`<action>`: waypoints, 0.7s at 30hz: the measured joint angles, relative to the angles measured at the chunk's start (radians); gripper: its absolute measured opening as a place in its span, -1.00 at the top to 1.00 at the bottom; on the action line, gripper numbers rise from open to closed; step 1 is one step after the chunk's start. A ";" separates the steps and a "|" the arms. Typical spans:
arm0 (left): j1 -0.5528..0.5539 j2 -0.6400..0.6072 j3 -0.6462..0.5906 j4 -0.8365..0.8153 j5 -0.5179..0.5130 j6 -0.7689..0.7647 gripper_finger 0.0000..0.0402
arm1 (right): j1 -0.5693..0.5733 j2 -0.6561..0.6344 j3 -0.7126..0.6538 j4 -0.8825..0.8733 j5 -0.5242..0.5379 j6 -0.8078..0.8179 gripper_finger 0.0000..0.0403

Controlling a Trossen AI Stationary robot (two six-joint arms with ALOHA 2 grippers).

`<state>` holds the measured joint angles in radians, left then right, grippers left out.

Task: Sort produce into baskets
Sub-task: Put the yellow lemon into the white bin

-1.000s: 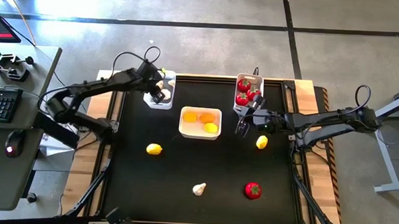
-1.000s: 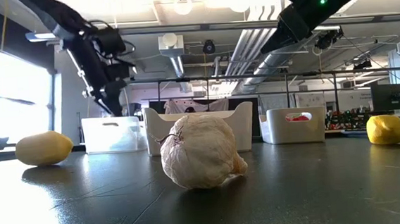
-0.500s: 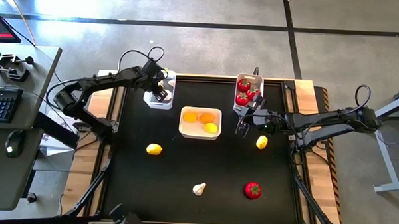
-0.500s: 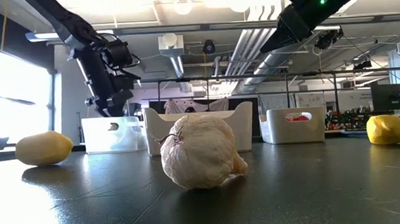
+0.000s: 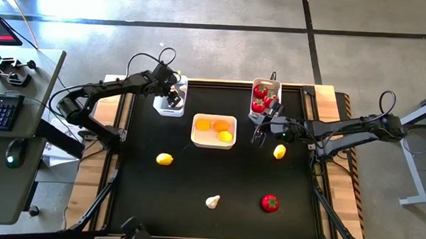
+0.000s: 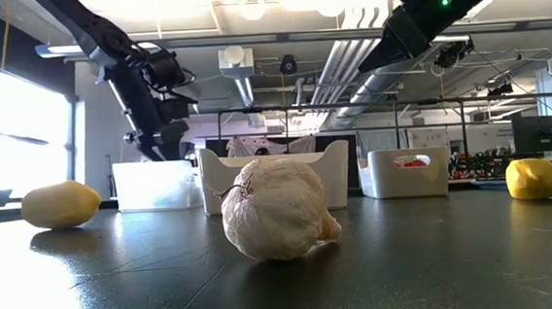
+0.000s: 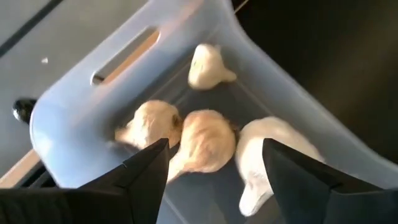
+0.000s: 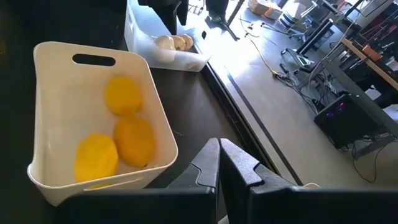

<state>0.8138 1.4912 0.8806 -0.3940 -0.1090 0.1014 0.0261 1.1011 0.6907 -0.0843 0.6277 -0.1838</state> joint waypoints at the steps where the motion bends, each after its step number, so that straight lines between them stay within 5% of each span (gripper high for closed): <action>1: -0.008 -0.004 0.000 0.008 0.000 0.004 -0.22 | 0.000 0.000 0.000 0.002 0.000 0.000 1.00; 13: -0.180 -0.185 -0.225 0.430 0.067 -0.032 -0.16 | 0.000 0.000 0.000 0.067 -0.040 0.132 0.96; 21: -0.359 -0.369 -0.410 0.664 0.071 -0.038 -0.16 | 0.060 0.000 0.000 -0.218 -0.139 0.389 0.46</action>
<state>0.4551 1.1225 0.4704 0.2697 -0.0385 0.0633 0.0863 1.1007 0.6910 -0.3020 0.4889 0.2053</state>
